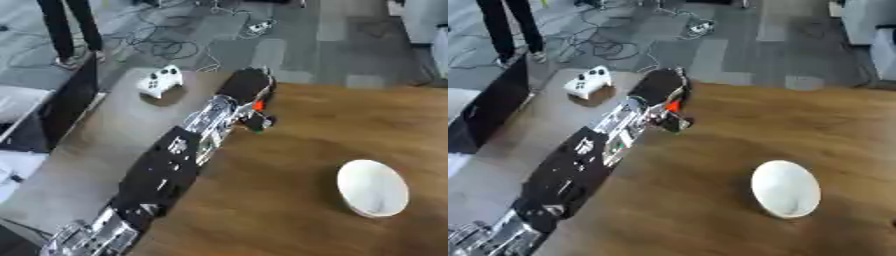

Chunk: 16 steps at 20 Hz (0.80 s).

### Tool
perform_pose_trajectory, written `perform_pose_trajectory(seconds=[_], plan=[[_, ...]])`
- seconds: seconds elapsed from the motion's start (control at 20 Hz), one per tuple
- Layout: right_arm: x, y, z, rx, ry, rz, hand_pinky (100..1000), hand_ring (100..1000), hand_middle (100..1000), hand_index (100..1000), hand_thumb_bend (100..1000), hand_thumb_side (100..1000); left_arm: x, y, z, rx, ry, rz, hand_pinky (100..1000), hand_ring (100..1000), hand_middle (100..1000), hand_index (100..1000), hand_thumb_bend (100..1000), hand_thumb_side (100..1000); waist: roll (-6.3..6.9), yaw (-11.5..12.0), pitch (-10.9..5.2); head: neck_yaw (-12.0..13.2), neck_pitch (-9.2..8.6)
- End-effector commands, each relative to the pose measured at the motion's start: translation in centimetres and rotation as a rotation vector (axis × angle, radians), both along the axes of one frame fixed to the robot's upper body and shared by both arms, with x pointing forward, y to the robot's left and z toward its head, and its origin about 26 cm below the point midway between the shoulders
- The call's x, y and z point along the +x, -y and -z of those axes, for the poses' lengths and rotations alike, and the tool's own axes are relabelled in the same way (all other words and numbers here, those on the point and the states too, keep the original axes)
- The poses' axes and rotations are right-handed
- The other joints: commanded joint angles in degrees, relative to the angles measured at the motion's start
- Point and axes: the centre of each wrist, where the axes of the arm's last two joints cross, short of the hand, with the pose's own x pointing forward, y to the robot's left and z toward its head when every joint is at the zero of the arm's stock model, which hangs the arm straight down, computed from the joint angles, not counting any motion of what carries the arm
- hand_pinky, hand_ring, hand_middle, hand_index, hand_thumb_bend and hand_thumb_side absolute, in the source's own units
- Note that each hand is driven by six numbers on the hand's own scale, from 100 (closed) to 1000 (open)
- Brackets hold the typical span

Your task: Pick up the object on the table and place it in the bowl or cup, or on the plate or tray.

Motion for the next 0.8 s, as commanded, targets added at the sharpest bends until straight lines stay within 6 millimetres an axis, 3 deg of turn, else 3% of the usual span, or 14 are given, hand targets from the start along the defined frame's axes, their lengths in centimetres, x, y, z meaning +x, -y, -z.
perform_pose_trajectory(seconds=[0.05, 0.8], plan=[[0.0, 0.5, -0.5, -0.009, 0.019, 0.009, 428, 593, 680, 906, 196, 753, -0.3, 0.5, -2.7, 0.009, 0.045, 0.059, 100, 100, 100, 287, 480, 100, -0.24, -0.32, -1.13, -0.21, -0.56], [-0.6, 2.8, -0.7, -0.026, 0.046, 0.137, 428, 596, 681, 906, 191, 752, -0.8, 7.1, -4.7, 0.056, 0.034, 0.372, 100, 100, 112, 317, 504, 100, 0.35, -3.94, -1.42, 1.05, -0.85]])
